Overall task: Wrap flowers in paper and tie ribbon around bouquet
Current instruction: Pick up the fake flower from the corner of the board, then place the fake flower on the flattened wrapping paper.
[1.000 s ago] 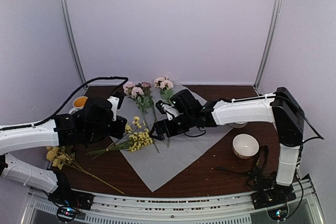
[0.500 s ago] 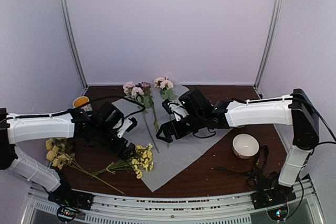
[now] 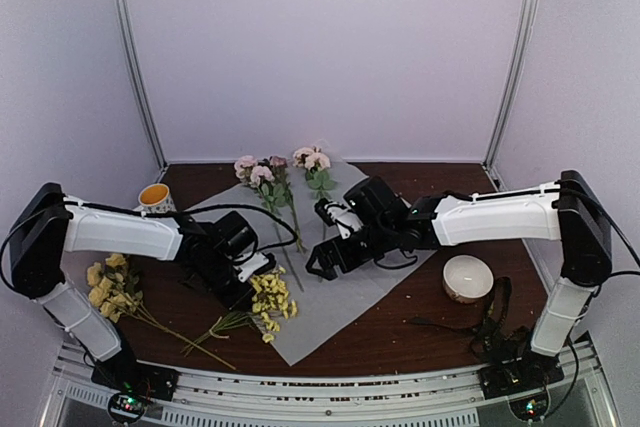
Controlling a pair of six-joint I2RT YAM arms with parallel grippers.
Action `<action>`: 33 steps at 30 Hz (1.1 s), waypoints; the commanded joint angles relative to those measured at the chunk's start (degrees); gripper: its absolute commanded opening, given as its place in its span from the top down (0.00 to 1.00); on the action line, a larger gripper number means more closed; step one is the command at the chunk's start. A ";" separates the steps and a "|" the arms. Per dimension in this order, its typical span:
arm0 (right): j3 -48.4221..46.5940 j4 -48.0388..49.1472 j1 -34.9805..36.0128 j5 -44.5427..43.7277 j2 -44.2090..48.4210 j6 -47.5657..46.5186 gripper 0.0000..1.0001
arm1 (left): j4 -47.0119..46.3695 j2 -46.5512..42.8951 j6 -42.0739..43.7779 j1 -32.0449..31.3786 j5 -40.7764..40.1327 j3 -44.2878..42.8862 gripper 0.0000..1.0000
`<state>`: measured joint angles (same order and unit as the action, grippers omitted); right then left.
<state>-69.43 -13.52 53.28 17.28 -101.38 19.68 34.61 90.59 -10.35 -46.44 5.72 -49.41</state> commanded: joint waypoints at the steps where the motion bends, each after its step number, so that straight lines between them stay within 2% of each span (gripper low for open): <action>1: 1.65 0.67 0.13 -0.53 2.43 0.35 0.04 | 0.98 -7.00 0.49 0.08 2.18 -0.07 1.00; 6: 1.50 -0.11 -0.03 0.14 3.19 -0.18 0.03 | 2.49 -16.45 -0.93 0.07 1.77 -1.44 1.00; 10: 2.20 1.27 -0.95 1.79 5.83 0.76 0.02 | -6.13 -19.21 -2.60 2.42 3.84 -6.53 1.00; 16: 6.97 5.10 -4.23 -1.96 13.90 3.84 0.02 | -17.61 -5.00 -17.53 11.29 5.85 -22.25 1.00; 20: 10.16 4.09 -5.01 -7.57 18.73 3.22 0.01 | -21.87 7.32 -27.84 13.84 2.68 -32.01 1.00; 22: 10.80 2.84 -5.04 -8.40 20.69 3.01 0.00 | -22.06 13.51 -31.26 14.36 5.12 -38.32 1.00; 23: 11.23 2.37 -5.04 -8.63 21.41 2.87 0.00 | -21.19 16.09 -32.00 14.40 6.58 -40.40 0.88; 25: 12.20 2.02 -5.10 -9.53 23.05 2.66 0.00 | -14.72 18.77 -32.04 14.37 5.46 -46.27 0.27; 26: 12.66 2.13 -5.03 -10.27 23.72 2.58 0.00 | -11.66 18.52 -31.12 14.40 2.54 -48.21 0.05; 28: 13.23 2.48 -5.04 -11.20 24.51 2.28 0.00 | -7.64 14.80 -28.89 14.36 -5.35 -46.87 0.02; 33: 11.85 2.56 -5.10 -9.97 22.23 0.65 0.00 | -3.57 -0.73 -28.54 14.48 -18.87 -33.68 0.02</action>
<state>-56.80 -10.90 48.18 8.49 -78.08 22.11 25.98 103.20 -38.72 -32.08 -0.62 -89.01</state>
